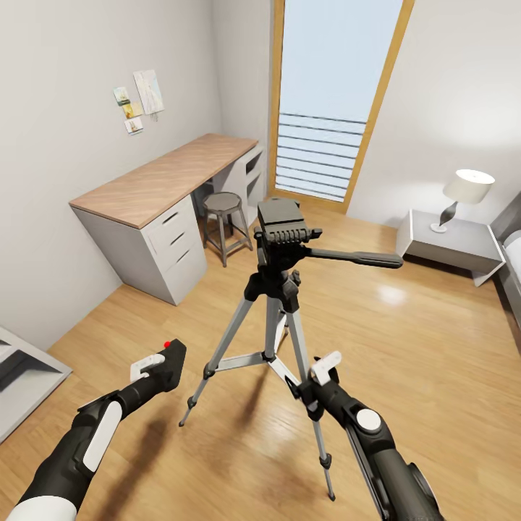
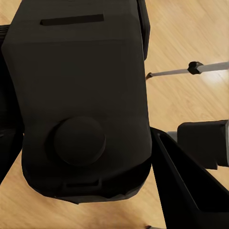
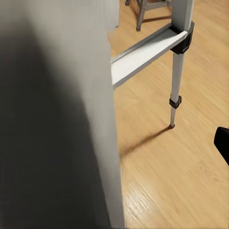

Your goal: Attach the digital camera to the camera tripod in the bedroom.

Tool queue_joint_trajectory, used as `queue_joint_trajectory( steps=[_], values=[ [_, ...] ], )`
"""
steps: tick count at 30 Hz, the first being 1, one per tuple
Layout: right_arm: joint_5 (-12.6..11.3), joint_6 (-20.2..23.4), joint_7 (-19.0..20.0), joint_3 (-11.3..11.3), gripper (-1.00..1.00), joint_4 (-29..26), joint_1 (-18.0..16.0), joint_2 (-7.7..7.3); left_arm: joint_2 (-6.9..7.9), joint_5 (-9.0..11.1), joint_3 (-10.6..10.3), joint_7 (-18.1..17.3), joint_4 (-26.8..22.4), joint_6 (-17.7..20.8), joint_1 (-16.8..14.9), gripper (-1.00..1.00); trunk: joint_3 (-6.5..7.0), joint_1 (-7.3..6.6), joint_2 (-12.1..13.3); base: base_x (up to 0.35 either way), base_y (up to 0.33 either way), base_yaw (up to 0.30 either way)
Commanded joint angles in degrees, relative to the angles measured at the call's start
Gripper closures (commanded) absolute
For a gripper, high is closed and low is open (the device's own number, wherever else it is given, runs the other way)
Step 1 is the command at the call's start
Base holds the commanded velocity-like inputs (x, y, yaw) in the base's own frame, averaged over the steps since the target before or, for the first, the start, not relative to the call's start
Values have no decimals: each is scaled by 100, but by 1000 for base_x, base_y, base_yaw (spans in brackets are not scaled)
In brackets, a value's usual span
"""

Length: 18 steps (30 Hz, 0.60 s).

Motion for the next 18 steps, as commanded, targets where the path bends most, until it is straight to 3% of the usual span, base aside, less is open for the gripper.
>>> queue_joint_trajectory(
  steps=[1,18],
  values=[
    [46,27,29,-6,-100,16,-23,3,-1,23,13,-22,-6,43,-3,100,-7,2,-7,0,0,0],
    [38,25,29,-7,-100,241,-172,5,-1,23,13,-22,0,41,-3,100,-7,2,-7,0,0,0]
  ],
)
